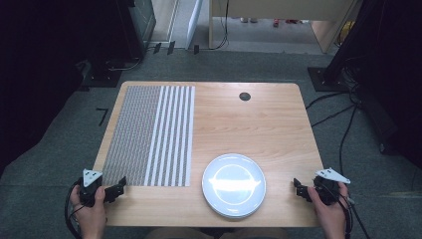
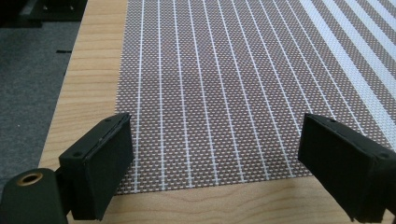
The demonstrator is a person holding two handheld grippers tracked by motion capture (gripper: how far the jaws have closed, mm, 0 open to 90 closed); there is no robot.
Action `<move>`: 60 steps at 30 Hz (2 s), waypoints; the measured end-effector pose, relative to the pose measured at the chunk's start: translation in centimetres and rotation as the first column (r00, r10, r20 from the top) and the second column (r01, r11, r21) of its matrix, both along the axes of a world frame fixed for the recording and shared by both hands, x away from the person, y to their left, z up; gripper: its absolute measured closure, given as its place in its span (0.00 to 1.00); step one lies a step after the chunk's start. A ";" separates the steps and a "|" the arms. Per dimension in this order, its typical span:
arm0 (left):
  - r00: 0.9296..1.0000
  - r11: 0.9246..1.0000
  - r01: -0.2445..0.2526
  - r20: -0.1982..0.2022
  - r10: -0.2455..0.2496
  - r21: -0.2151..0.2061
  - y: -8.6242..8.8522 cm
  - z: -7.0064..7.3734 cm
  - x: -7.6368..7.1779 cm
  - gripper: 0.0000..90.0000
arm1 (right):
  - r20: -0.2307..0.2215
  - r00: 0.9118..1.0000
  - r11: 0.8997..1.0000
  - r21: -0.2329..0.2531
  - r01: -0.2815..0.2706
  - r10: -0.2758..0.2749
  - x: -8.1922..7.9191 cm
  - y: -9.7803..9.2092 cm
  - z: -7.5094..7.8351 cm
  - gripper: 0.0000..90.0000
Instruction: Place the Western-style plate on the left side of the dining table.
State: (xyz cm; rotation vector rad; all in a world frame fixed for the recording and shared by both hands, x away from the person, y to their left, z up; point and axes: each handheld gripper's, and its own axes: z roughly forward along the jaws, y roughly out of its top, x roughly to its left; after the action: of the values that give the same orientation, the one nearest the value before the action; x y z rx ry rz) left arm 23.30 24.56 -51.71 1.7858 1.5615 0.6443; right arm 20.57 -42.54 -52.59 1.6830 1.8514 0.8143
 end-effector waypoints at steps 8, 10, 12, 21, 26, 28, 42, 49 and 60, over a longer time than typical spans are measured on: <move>0.999 0.998 -0.028 0.038 0.030 -0.053 0.3 0.4 -0.4 0.11 | -0.009 1.000 1.000 0.001 0.001 -0.001 0.3 0.1 0.0 0.04; 0.998 0.997 -0.032 0.049 0.036 -0.073 0.2 0.6 -0.5 0.11 | -0.009 1.000 1.000 0.001 0.001 -0.001 0.3 0.1 0.0 0.04; 0.998 0.997 -0.031 0.061 0.035 -0.074 -0.1 0.8 -0.5 0.11 | -0.009 1.000 1.000 0.001 0.001 -0.001 0.3 0.1 0.0 0.04; 0.997 0.998 0.017 0.072 -0.012 -0.063 -1.9 1.1 -0.2 0.11 | -0.008 1.000 1.000 0.001 0.003 -0.003 0.2 0.1 0.0 0.04; 0.996 0.997 0.059 0.064 -0.056 -0.058 -3.2 1.0 -0.2 0.11 | -0.008 1.000 1.000 0.000 0.004 -0.004 0.2 0.2 0.0 0.04; 0.996 0.997 0.065 0.063 -0.061 -0.051 -3.4 1.0 -0.1 0.11 | -0.008 1.000 1.000 0.000 0.005 -0.005 0.2 0.2 0.0 0.04; 0.986 0.988 0.154 0.069 -0.154 0.007 -8.0 2.9 1.1 0.11 | -0.010 1.000 1.000 0.000 0.015 -0.015 0.3 0.2 0.0 0.03; 0.978 0.982 0.188 0.097 -0.185 -0.024 -10.4 4.4 1.5 0.11 | -0.009 1.000 1.000 -0.001 0.015 -0.015 0.3 0.2 0.0 0.03; 0.961 0.961 0.253 0.145 -0.236 -0.110 -13.5 3.6 2.0 0.11 | -0.009 1.000 1.000 0.001 0.018 -0.018 0.2 0.2 0.0 0.03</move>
State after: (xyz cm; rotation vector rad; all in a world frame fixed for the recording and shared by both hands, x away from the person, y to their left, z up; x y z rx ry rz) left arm 25.27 11.05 -48.13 1.7673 1.2410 0.5181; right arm 20.76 -42.31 -52.62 1.7044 1.8398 0.8012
